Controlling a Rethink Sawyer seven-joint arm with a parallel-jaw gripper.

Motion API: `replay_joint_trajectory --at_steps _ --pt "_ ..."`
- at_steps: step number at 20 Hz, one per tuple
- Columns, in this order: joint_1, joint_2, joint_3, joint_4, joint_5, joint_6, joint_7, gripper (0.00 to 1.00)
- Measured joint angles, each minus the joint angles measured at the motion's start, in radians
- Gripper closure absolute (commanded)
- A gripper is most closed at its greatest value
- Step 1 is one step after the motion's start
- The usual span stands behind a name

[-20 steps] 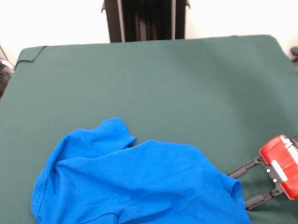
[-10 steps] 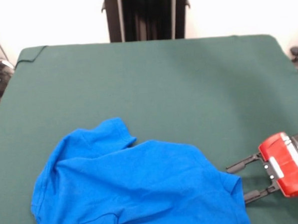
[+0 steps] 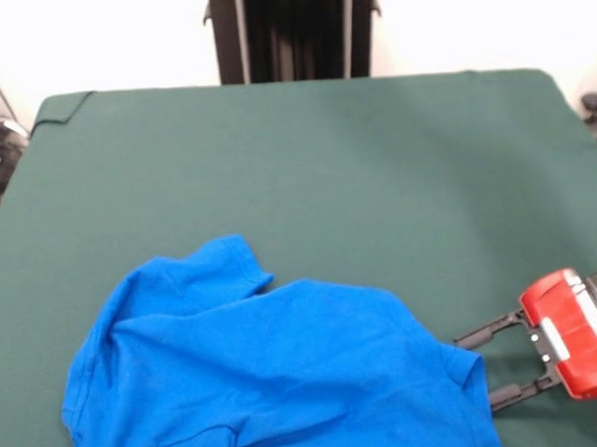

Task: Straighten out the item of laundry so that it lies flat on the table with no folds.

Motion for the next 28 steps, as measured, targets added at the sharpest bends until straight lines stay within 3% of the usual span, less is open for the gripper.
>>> replay_joint_trajectory --at_steps 14,28 --pt "-0.008 0.001 -0.072 0.025 0.104 0.017 0.0 0.0" --pt "-0.011 0.008 -0.137 0.044 0.151 0.022 0.0 0.0"
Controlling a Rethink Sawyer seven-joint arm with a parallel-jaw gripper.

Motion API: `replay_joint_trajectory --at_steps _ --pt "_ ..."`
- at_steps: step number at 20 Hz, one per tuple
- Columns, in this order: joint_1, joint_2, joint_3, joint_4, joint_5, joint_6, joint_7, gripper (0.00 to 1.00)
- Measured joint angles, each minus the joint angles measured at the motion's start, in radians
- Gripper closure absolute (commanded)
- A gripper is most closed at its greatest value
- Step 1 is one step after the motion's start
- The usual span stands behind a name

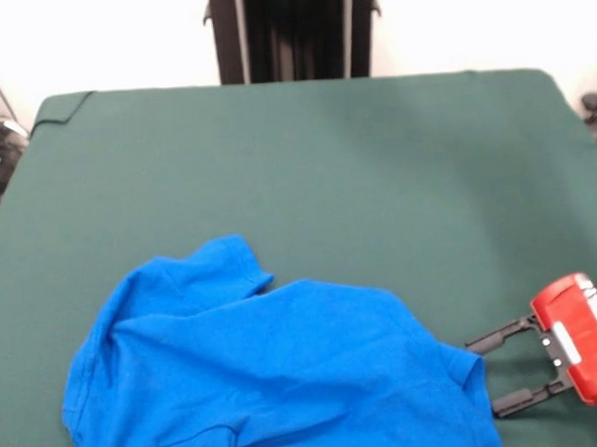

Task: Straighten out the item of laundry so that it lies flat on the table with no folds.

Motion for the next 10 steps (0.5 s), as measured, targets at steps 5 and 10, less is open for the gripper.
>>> replay_joint_trajectory --at_steps 5,10 --pt "-0.001 0.003 -0.032 0.004 0.011 0.002 0.0 0.0" --pt "-0.002 0.004 -0.058 0.005 0.02 0.002 0.0 0.0"
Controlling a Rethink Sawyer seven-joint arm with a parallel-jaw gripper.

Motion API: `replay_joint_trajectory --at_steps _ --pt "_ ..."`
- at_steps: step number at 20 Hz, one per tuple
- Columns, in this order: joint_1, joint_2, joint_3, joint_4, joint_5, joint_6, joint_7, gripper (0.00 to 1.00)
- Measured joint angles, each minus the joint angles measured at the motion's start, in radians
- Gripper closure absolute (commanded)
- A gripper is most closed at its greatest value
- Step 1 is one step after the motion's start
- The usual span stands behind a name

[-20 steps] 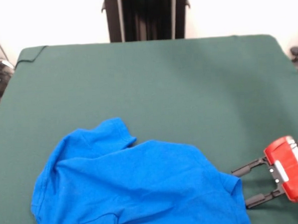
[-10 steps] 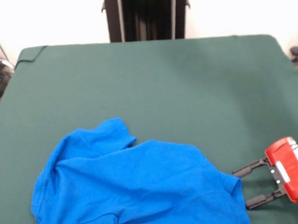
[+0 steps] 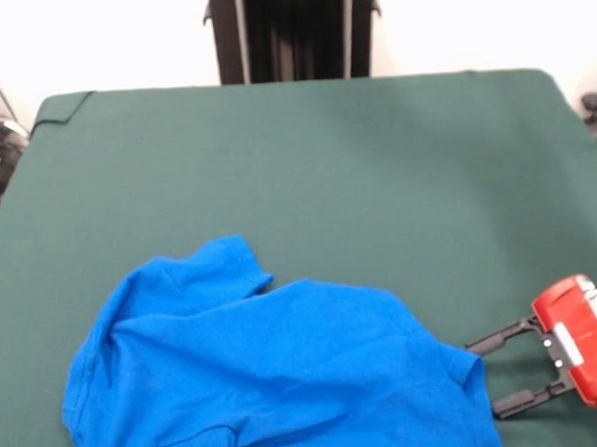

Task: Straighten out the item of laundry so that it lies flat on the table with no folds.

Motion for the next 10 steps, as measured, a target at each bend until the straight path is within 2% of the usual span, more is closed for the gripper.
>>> replay_joint_trajectory --at_steps 10 --pt "-0.004 0.0 -0.055 0.0 0.017 0.0 0.0 0.0"
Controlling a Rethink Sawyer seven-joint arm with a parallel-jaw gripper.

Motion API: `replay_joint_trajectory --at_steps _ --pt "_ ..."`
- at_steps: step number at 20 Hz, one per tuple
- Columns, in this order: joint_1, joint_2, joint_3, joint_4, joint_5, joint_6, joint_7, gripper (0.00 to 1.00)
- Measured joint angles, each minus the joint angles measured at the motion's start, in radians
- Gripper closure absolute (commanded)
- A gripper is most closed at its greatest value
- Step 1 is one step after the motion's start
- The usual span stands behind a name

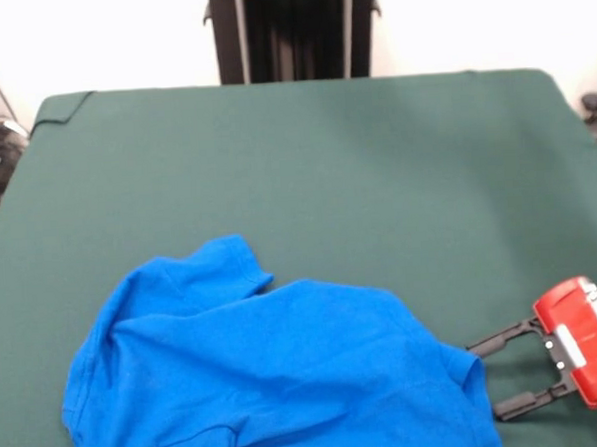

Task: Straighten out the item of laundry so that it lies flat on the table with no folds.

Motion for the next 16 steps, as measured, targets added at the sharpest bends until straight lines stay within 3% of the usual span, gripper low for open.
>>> replay_joint_trajectory --at_steps 16 --pt "-0.006 0.0 -0.065 0.0 0.001 0.0 0.0 0.0"
